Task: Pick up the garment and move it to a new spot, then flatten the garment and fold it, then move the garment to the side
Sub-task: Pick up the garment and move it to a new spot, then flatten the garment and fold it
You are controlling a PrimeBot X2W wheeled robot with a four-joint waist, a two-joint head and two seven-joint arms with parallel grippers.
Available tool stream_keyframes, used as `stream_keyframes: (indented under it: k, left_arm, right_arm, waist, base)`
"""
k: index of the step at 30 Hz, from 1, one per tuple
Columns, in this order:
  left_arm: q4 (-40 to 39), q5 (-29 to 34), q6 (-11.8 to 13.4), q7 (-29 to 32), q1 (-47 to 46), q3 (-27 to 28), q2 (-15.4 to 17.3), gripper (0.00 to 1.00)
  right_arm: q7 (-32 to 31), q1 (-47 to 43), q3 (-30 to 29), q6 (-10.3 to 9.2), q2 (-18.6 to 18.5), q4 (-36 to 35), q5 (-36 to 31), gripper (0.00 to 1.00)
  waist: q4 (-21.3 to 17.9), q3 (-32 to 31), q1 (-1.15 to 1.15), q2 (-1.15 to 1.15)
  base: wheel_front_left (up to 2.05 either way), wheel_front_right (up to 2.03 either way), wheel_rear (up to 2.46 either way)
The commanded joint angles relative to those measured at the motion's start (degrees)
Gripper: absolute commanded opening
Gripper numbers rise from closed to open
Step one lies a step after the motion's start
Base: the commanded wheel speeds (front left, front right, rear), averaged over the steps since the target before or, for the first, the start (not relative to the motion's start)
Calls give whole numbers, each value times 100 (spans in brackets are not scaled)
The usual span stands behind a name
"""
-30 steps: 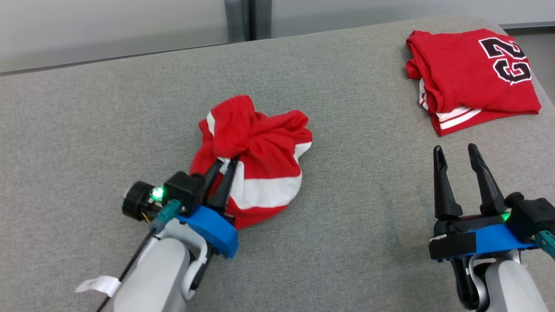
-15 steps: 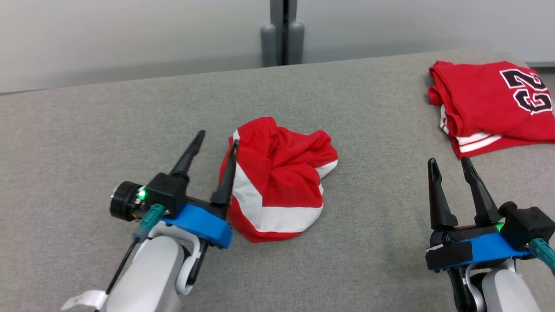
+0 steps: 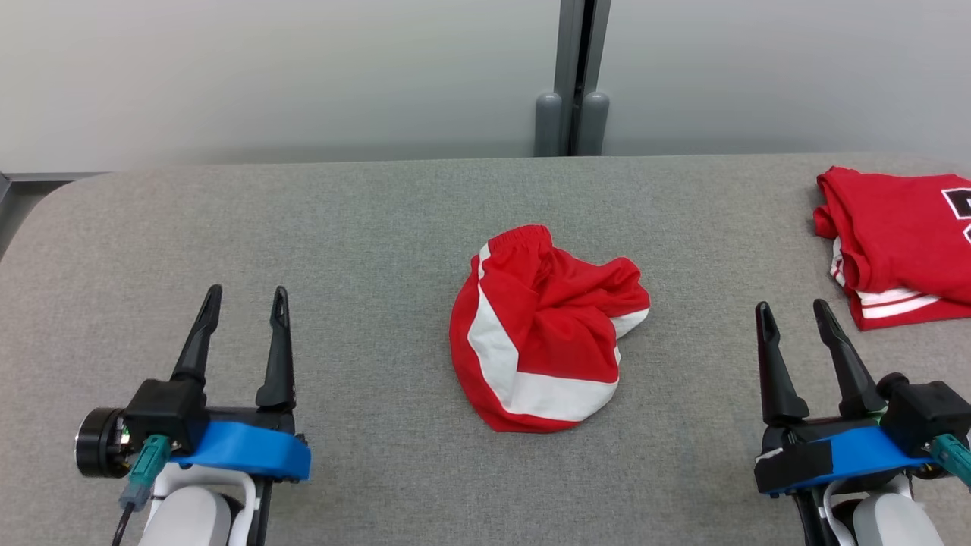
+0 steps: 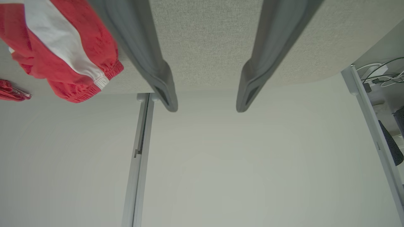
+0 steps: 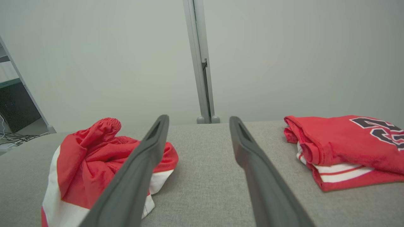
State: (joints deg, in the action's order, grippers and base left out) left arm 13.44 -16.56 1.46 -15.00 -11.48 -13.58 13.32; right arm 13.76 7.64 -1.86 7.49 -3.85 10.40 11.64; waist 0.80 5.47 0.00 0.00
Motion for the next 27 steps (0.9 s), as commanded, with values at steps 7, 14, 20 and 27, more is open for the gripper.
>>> stream_keyframes:
  k: [7, 14, 20, 27]
  left_arm:
    - [-203, 155, 1, -23, 637, 441, 14, 100]
    - [-294, 325, -101, -24, 1035, 643, -67, 100]
    - [-345, 455, -198, -24, 1150, 728, -198, 100]
    - [-345, 569, -278, -24, 1108, 861, -271, 100]
  right_arm:
    - [-95, -261, -151, 1, -6, -51, -108, 100]
    - [-184, -467, -235, 1, 21, -43, -158, 100]
    - [-262, -554, -232, 1, 36, -52, -189, 100]
    - [-300, -558, -231, 1, 45, -60, -221, 100]
  waist:
    - [149, -120, 0, 0]
    - [203, -199, 0, 0]
    - [218, -201, 0, 0]
    - [221, -175, 0, 0]
  base:
    - [0, 0, 0]
    - [0, 0, 0]
    - [0, 0, 0]
    - [0, 0, 0]
